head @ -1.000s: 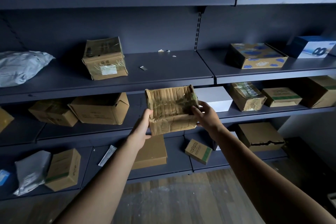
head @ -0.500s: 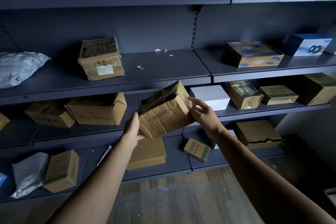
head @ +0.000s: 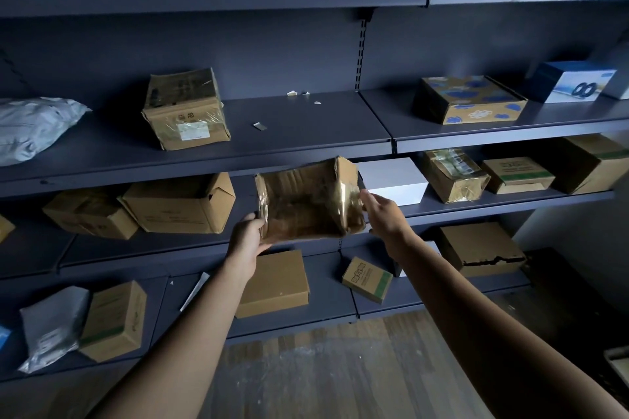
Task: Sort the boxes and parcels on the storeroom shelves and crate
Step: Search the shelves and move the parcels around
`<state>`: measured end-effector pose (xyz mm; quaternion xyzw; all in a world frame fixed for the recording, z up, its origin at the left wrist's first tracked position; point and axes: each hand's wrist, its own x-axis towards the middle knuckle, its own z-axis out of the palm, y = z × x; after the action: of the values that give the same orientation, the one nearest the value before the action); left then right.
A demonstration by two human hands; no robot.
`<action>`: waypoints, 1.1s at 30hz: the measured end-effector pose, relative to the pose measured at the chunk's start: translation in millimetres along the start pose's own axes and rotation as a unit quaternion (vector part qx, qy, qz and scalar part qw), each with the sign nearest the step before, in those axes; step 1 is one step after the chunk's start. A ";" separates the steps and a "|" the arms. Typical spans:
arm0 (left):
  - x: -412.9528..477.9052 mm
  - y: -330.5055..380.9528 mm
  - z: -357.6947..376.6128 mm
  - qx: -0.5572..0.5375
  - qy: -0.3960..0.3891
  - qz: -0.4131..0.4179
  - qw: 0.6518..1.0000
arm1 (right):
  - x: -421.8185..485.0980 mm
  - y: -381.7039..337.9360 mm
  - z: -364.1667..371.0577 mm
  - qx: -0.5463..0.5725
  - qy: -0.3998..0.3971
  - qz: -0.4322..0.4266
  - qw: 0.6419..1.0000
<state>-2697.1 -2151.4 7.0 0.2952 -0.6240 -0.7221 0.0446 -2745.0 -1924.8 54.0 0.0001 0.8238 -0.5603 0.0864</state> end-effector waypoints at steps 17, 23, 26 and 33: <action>-7.2 4.8 4.6 0.013 0.006 -0.003 1.000 | 7.6 12.8 -0.7 0.113 -0.043 0.054 0.991; -8.7 4.9 4.8 0.030 0.013 -0.017 0.999 | 10.0 17.1 -1.0 0.151 -0.040 0.031 0.987; -10.3 3.8 3.1 0.028 -0.012 -0.014 0.999 | 5.9 14.6 -3.1 0.148 -0.039 0.036 0.988; -12.8 2.6 9.7 0.063 -0.041 0.063 0.995 | 12.4 32.1 -4.9 0.144 -0.029 0.030 0.989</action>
<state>-2692.0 -2137.9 14.7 0.2278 -0.6868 -0.6887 0.0459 -2754.8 -1909.6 24.4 0.0209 0.7312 -0.6701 0.1262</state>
